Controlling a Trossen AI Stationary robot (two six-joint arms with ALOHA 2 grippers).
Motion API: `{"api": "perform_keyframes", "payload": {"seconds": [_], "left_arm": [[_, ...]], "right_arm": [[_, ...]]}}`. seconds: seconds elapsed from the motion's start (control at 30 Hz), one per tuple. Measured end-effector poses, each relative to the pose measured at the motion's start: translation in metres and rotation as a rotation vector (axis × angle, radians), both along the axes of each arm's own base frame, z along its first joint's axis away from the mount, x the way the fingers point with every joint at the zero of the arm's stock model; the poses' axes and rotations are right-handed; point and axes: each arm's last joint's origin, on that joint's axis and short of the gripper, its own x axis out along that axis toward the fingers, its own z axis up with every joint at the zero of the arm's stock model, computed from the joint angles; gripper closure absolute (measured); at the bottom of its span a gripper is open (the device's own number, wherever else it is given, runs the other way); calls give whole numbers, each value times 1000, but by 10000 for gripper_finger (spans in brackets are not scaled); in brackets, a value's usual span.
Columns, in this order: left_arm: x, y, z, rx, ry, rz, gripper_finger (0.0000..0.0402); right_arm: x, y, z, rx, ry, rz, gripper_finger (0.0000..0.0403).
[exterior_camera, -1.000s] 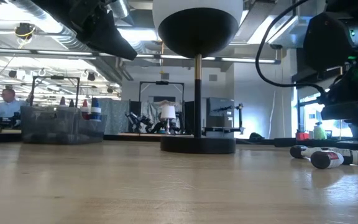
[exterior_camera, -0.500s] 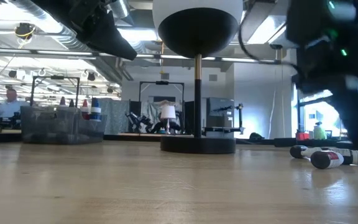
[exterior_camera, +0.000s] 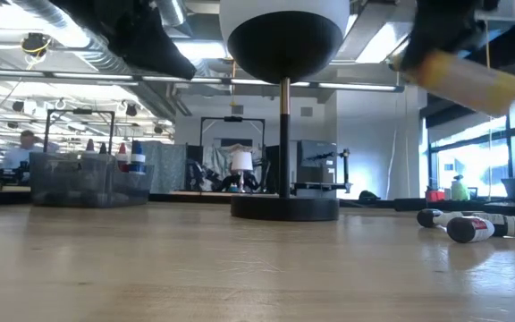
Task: Pick & Place food coloring
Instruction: Put the big yellow food coloring bottle into the black container
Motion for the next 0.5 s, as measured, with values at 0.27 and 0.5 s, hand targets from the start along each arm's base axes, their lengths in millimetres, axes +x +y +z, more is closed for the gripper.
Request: {"api": "perform_keyframes", "payload": {"seconds": [0.27,0.5], "left_arm": [[-11,-8,13,-126,-74,-56,288],[-34,-57,27,-237,-175,-270,287]], "right_arm": [[30,47,1,-197,-456,450,275],[65,58,-31,-447,-798,638,277]]}}
